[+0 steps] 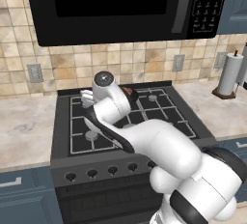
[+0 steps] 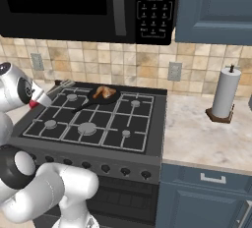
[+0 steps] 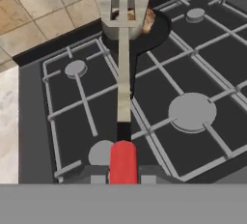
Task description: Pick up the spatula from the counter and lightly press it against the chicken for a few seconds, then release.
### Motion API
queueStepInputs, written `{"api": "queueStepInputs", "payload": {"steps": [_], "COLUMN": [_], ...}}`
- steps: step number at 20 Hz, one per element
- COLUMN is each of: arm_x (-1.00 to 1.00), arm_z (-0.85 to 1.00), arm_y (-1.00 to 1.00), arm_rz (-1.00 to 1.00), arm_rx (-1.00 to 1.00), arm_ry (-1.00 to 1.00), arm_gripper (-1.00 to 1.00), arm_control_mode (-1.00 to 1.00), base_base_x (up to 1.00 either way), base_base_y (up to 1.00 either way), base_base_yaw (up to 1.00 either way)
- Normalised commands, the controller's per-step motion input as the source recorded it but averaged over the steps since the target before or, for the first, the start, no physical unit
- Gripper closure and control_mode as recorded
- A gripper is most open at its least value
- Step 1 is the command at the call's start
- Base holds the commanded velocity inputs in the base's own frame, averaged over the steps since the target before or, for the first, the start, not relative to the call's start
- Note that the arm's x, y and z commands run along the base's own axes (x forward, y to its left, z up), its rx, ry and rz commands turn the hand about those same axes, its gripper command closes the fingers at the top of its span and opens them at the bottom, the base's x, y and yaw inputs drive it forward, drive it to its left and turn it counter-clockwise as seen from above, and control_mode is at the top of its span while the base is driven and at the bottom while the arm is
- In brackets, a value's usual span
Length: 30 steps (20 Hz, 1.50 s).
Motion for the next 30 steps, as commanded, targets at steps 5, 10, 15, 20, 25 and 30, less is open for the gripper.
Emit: {"api": "queueStepInputs", "payload": {"steps": [5,10,15,20,25,30], "arm_x": [0.00,0.16,0.27,0.38,0.27,0.24], "arm_z": [0.00,0.00,-0.04,-0.03,0.00,-0.02], "arm_y": [-0.22,-0.24,-0.16,-0.14,-0.09,-0.04], "arm_rz": [-0.01,0.00,0.00,0.00,0.00,0.00], "arm_rx": [0.00,0.00,0.00,0.00,0.00,0.00], "arm_ry": [0.00,0.00,0.00,0.04,0.03,0.03], "arm_gripper": [1.00,1.00,1.00,1.00,1.00,1.00], "arm_control_mode": [-1.00,-1.00,-1.00,-1.00,-1.00,-1.00], "base_base_x": [0.00,0.00,0.00,0.00,0.00,0.00], "base_base_y": [0.00,0.00,0.00,0.00,0.00,0.00], "base_base_yaw": [0.00,0.00,0.00,0.00,0.00,0.00]}}
